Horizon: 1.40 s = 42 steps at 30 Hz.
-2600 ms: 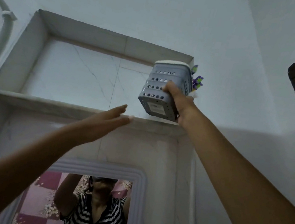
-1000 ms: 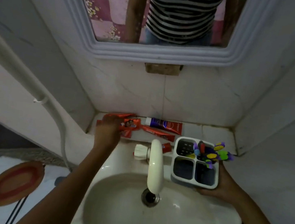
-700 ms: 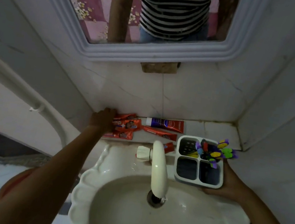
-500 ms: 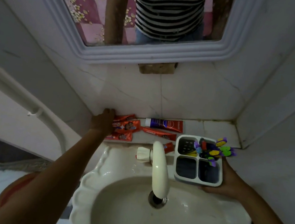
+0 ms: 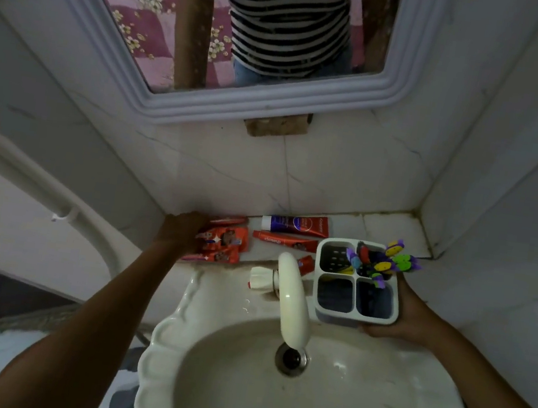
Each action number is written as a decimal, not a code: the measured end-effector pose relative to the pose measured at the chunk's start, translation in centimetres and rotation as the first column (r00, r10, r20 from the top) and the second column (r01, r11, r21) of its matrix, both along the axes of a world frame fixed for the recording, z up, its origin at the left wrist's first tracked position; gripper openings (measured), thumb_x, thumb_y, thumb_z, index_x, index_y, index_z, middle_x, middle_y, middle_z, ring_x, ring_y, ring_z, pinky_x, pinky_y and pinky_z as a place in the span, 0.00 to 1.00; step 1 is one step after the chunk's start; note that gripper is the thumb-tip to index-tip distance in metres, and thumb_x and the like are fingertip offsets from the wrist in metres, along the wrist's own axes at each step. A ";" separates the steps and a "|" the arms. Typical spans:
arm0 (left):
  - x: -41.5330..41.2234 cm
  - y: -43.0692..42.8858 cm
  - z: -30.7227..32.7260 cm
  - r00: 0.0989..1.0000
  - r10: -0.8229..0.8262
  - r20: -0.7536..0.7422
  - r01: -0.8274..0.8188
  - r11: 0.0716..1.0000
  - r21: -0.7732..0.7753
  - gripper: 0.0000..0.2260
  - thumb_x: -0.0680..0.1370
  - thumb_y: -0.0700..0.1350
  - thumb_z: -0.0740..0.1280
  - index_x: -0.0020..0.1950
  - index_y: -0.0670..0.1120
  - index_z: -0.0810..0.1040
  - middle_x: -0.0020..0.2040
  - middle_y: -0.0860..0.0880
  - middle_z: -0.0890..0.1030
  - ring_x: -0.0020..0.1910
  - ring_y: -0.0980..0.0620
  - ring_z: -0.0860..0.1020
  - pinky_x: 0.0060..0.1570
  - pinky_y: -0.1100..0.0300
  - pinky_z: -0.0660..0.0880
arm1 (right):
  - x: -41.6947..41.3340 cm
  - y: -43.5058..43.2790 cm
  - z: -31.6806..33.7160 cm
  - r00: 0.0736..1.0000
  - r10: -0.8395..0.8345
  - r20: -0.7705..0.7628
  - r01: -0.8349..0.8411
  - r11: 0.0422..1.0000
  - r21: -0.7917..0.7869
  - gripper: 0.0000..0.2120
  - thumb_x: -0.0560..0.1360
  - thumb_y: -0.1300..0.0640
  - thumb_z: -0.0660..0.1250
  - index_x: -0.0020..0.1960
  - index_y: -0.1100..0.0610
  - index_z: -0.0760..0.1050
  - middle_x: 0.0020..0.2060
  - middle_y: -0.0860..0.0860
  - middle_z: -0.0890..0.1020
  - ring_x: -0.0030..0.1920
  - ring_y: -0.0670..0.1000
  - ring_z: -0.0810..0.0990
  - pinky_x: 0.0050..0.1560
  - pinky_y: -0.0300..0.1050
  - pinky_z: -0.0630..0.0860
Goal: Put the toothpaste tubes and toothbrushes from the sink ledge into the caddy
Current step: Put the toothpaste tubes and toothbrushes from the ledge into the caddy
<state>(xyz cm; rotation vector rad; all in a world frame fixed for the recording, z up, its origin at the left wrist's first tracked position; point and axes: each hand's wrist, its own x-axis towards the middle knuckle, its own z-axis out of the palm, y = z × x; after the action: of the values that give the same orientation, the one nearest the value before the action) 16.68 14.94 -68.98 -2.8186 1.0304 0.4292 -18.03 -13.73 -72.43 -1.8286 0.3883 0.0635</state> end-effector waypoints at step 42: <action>-11.3 -13.9 8.2 0.738 -0.498 -0.455 0.220 0.815 -0.536 0.12 0.67 0.41 0.78 0.35 0.59 0.80 0.45 0.50 0.82 0.47 0.49 0.81 0.55 0.47 0.78 | -0.1 0.2 -1.1 0.995 -0.083 0.057 0.083 0.997 0.001 0.46 0.56 0.63 0.81 0.60 0.35 0.59 0.60 0.42 0.72 0.59 0.31 0.72 0.58 0.27 0.72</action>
<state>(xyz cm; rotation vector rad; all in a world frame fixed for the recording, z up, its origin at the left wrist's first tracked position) 5.39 1.04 -60.77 -2.7657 2.0153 1.1909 -18.17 -13.53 -73.52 -1.8093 0.4239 -0.0463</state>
